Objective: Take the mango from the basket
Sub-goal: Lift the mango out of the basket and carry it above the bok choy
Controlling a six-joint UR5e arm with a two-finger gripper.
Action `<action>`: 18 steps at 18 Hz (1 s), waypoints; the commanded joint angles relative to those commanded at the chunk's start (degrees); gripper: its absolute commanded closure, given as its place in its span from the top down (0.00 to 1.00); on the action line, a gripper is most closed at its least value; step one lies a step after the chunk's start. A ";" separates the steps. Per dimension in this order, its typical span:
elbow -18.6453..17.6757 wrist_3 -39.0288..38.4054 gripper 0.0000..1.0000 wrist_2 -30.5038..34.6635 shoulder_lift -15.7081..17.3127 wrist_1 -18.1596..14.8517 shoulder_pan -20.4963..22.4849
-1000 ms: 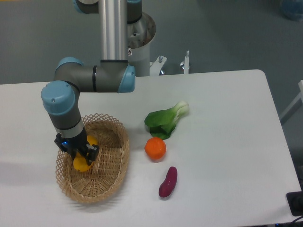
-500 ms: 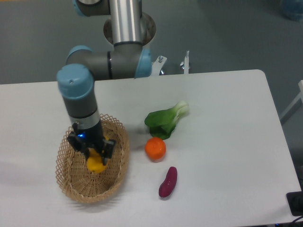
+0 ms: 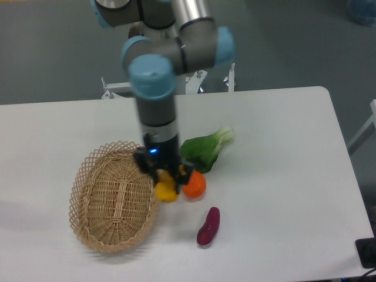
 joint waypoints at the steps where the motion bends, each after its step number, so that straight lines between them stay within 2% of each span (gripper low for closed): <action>1: 0.09 3.25 0.48 0.00 0.44 -1.49 1.50; 6: 2.54 15.83 0.48 0.00 0.80 -9.05 7.92; 8: 3.60 19.00 0.48 0.17 0.80 -10.90 10.20; 11: 3.69 22.52 0.48 0.08 0.80 -11.88 11.97; 18: 3.60 22.62 0.48 0.17 0.80 -12.32 12.32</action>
